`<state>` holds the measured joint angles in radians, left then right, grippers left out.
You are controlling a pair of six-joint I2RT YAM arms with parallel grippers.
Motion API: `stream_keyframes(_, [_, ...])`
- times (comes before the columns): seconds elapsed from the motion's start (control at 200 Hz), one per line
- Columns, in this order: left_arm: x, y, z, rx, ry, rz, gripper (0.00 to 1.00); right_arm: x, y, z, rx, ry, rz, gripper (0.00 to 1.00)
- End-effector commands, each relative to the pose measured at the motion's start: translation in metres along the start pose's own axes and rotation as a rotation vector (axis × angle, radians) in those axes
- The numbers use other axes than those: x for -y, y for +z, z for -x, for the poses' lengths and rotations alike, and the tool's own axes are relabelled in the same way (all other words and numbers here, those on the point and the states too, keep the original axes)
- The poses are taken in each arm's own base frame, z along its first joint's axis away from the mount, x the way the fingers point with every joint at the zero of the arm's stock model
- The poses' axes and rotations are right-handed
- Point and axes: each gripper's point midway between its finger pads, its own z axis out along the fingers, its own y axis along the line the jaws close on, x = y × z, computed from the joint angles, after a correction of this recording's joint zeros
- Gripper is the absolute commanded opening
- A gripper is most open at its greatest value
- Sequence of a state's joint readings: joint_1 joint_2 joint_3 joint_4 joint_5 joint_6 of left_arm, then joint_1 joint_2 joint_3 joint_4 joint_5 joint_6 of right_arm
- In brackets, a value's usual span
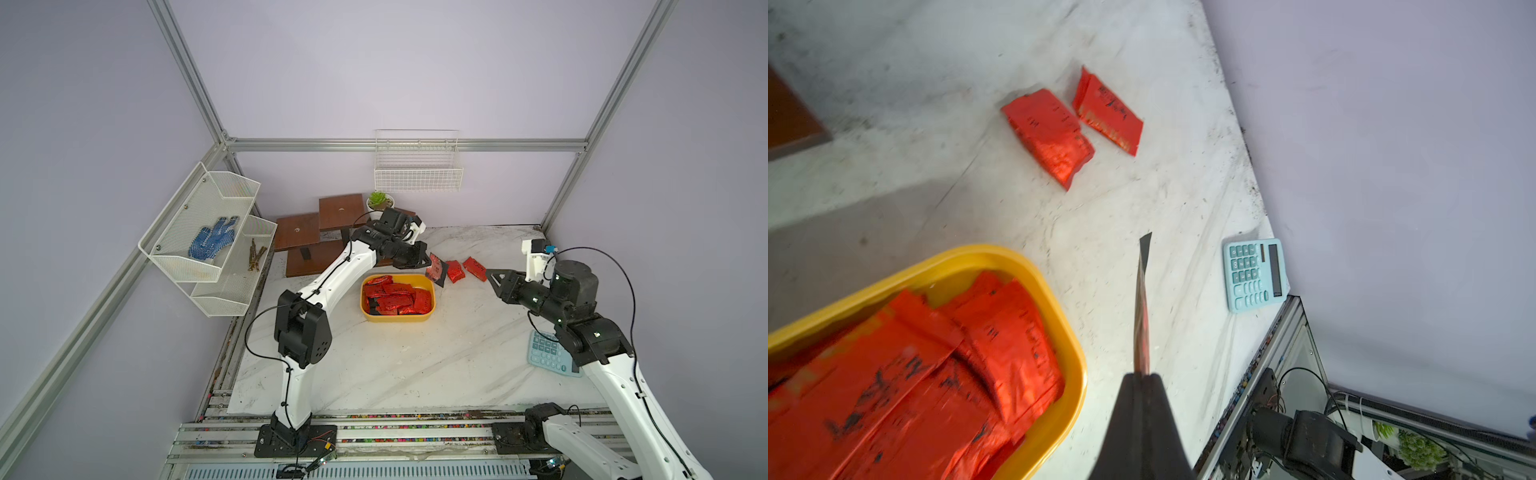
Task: Take the tea bags out of the storage box
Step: Pick up the tea bag from the storage box, then place the tea bag at the center of the board.
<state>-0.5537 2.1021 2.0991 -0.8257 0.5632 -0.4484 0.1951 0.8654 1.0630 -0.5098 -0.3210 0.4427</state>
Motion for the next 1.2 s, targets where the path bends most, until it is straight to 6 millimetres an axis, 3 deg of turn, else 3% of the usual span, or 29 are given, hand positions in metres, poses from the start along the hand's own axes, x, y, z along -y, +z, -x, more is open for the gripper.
stream_keyframes(0.0, [0.013, 0.028, -0.019, -0.132, 0.053, -0.070, 0.00, 0.002, -0.017, 0.007, 0.023, 0.008, -0.050, 0.34])
stream_keyframes(0.15, [0.005, 0.061, -0.029, -0.213, 0.060, -0.118, 0.00, 0.000, -0.025, 0.007, 0.021, 0.007, -0.053, 0.35])
stream_keyframes(0.38, [0.001, 0.110, -0.053, -0.276, 0.075, -0.127, 0.00, 0.006, -0.017, -0.007, -0.019, 0.025, -0.051, 0.34])
stream_keyframes(0.595, [-0.004, 0.142, -0.058, -0.265, 0.099, -0.101, 0.00, 0.010, -0.010, -0.019, -0.051, 0.039, -0.042, 0.33])
stream_keyframes(0.815, [-0.018, 0.161, -0.044, -0.185, 0.099, -0.036, 0.00, 0.015, -0.009, -0.027, -0.063, 0.037, -0.050, 0.33])
stream_keyframes(1.195, [-0.033, 0.177, -0.021, -0.073, 0.048, 0.005, 0.04, 0.017, -0.009, -0.032, -0.070, 0.033, -0.050, 0.33])
